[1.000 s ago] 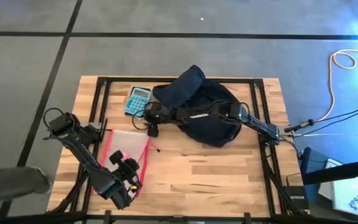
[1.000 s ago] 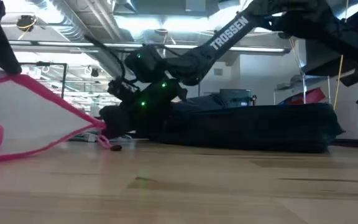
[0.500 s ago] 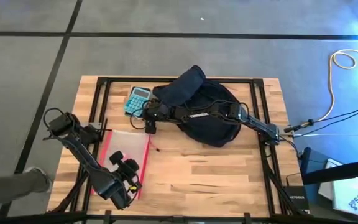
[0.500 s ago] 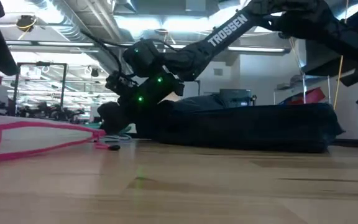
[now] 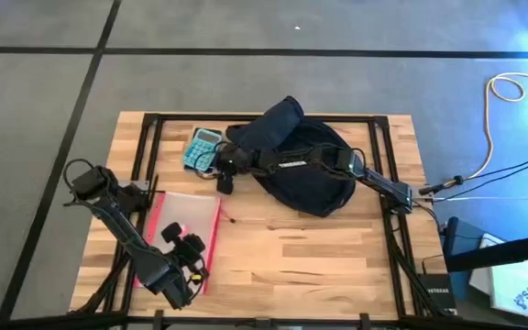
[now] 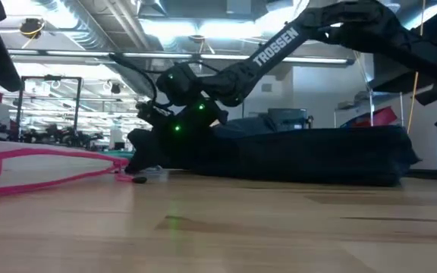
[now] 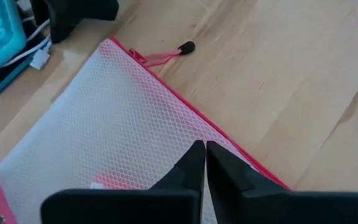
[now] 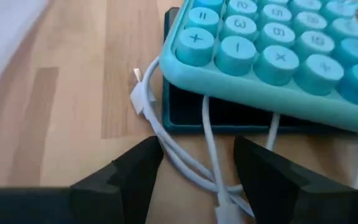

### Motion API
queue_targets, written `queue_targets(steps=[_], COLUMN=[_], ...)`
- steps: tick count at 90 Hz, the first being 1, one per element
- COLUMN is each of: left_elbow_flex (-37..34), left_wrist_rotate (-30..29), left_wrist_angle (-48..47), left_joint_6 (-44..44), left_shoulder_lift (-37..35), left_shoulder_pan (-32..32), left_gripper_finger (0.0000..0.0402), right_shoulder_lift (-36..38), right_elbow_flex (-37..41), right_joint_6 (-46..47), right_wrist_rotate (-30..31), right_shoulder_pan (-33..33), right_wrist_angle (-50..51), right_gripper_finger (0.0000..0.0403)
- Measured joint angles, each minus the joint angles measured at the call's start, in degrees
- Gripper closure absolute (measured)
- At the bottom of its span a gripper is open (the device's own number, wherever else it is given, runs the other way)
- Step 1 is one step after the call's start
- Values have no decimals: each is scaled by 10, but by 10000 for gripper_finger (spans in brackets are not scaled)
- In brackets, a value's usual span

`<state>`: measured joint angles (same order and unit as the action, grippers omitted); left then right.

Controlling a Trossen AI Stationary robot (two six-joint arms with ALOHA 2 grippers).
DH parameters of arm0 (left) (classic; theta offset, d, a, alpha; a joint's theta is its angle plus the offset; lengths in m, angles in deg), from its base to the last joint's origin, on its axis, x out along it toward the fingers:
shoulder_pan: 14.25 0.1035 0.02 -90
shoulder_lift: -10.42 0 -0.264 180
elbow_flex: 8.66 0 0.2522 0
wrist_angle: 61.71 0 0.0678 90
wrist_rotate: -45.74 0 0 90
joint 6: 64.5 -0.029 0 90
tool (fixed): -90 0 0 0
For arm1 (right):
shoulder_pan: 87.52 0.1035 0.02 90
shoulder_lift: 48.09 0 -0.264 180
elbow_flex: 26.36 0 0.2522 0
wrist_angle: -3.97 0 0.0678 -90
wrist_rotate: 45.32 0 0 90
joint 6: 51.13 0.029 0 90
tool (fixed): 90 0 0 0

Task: Unpack backpack
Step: Put the white charger cable into the transparent zip bag

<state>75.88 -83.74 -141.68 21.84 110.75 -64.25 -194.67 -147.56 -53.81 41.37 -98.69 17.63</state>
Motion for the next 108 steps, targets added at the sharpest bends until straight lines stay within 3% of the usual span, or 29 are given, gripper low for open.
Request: queue_targets(steps=[33, 49, 63, 87, 108], left_elbow_flex=[0, 0, 0, 0, 0], left_wrist_rotate=[-1, -1, -1, -1, -1], left_wrist_angle=[-2, -2, -2, -2, -2], left_joint_6=[-2, -2, -2, -2, -4], left_shoulder_lift=[0, 0, 0, 0, 0], left_shoulder_pan=[0, 0, 0, 0, 0], left_gripper_finger=[401, 402, 402, 402, 402], right_shoulder_lift=[-5, -5, -5, -5, 1], right_elbow_flex=[1, 2, 3, 3, 3], right_joint_6=[7, -22, -30, -25, -16], right_wrist_rotate=[-47, -34, -24, -21, -13], right_shoulder_pan=[13, 33, 39, 39, 40], right_wrist_angle=[1, 7, 4, 6, 8], right_gripper_finger=[205, 213, 261, 387, 401])
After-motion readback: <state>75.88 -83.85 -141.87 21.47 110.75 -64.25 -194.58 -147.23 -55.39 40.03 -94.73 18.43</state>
